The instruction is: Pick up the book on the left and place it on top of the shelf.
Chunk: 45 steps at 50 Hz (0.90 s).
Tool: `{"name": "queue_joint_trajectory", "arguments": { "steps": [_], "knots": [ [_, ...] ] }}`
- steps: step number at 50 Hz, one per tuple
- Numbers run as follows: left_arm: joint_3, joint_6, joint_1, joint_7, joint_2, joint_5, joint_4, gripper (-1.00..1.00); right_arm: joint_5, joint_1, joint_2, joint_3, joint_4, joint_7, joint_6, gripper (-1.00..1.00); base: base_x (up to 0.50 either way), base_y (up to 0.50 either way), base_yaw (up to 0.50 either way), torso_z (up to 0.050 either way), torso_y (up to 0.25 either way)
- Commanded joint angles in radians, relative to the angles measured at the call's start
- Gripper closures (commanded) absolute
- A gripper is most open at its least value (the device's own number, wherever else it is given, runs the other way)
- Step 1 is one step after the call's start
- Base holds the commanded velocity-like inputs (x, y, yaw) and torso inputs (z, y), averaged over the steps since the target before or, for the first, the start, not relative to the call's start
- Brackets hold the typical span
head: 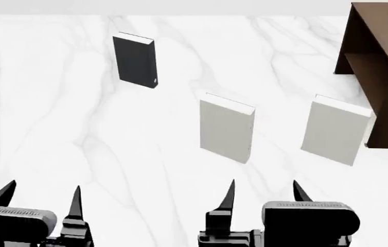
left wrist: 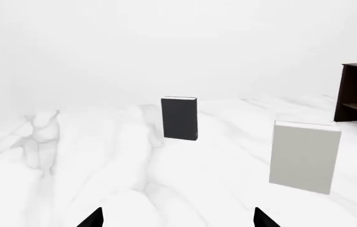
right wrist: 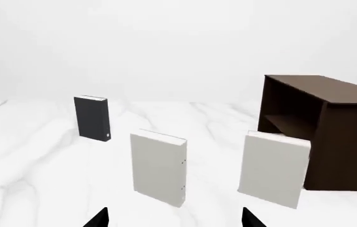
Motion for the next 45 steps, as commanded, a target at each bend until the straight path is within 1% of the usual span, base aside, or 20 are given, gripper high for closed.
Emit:
{"name": "queue_joint_trajectory", "arguments": {
  "steps": [1,3,4,5,6,7,8,9,10,11,13,14,15,26,27,45],
  "knots": [
    [-0.02,-0.522,-0.343,0.013,-0.057,-0.068,0.267,-1.0,0.124,0.448,0.009,0.038,-0.242,0.022,0.632,-1.0,0.0,0.0,0.0,0.0,0.0],
    [-0.035,-0.595,-0.411,0.02,-0.058,-0.09,0.284,-1.0,0.129,0.517,0.006,0.05,-0.227,0.028,0.673,-1.0,0.0,0.0,0.0,0.0,0.0],
    [-0.063,-0.652,-0.476,0.034,-0.052,-0.12,0.295,-1.0,0.141,0.578,0.003,0.062,-0.222,0.026,0.721,-1.0,0.0,0.0,0.0,0.0,0.0],
    [-0.045,-0.668,-0.502,0.03,-0.065,-0.11,0.298,-1.0,0.136,0.598,0.004,0.062,-0.219,0.032,0.717,-1.0,0.0,0.0,0.0,0.0,0.0],
    [-0.065,-0.707,-0.54,0.044,-0.057,-0.135,0.295,-1.0,0.13,0.626,0.008,0.055,-0.215,0.035,0.709,-1.0,0.0,0.0,0.0,0.0,0.0],
    [-0.085,-0.724,-0.565,0.051,-0.049,-0.151,0.292,-1.0,0.133,0.648,0.008,0.057,-0.209,0.035,0.72,-1.0,0.0,0.0,0.0,0.0,0.0],
    [-0.056,-0.723,-0.586,0.039,-0.068,-0.128,0.291,-1.0,0.127,0.669,0.009,0.053,-0.2,0.042,0.728,-1.0,0.0,0.0,0.0,0.0,0.0],
    [-0.054,-0.76,-0.638,0.048,-0.072,-0.137,0.278,-1.0,0.127,0.713,0.01,0.051,-0.175,0.041,0.746,-1.0,0.0,0.0,0.0,0.0,0.0],
    [-0.058,-0.769,-0.658,0.049,-0.073,-0.139,0.269,-1.0,0.122,0.729,0.012,0.047,-0.164,0.046,0.748,-1.0,0.0,0.0,0.0,0.0,0.0],
    [-0.026,-0.769,-0.681,0.036,-0.093,-0.114,0.254,-1.0,0.124,0.752,0.01,0.051,-0.15,0.048,0.76,-1.0,0.0,0.0,0.0,0.0,0.0],
    [-0.058,-0.784,-0.711,0.049,-0.079,-0.136,0.233,-1.0,0.126,0.782,0.009,0.056,-0.132,0.048,0.773,-1.0,0.0,0.0,0.0,0.0,0.0],
    [-0.025,-0.778,-0.725,0.042,-0.098,-0.117,0.227,-1.0,0.138,0.801,0.001,0.075,-0.116,0.043,0.793,-1.0,0.0,0.0,0.0,0.0,0.0],
    [-0.042,-0.785,-0.732,0.047,-0.09,-0.128,0.225,-1.0,0.136,0.806,0.005,0.069,-0.111,0.042,0.788,-1.0,0.0,0.0,0.0,0.0,0.0],
    [-0.057,-0.769,-0.721,0.046,-0.104,-0.13,0.226,-1.0,0.14,0.787,0.014,0.059,-0.083,0.042,0.769,-1.0,0.0,0.0,0.0,0.0,0.0],
    [-0.06,-0.769,-0.722,0.043,-0.107,-0.128,0.228,-1.0,0.141,0.802,0.016,0.054,-0.07,0.046,0.808,-1.0,0.5,0.0,0.0,0.0,0.0],
    [-0.047,-0.769,-0.732,0.035,-0.119,-0.126,0.218,-1.0,0.161,0.787,0.025,0.044,-0.068,0.034,0.772,-1.0,0.5,0.0,0.0,0.0,0.0]
  ]
}}
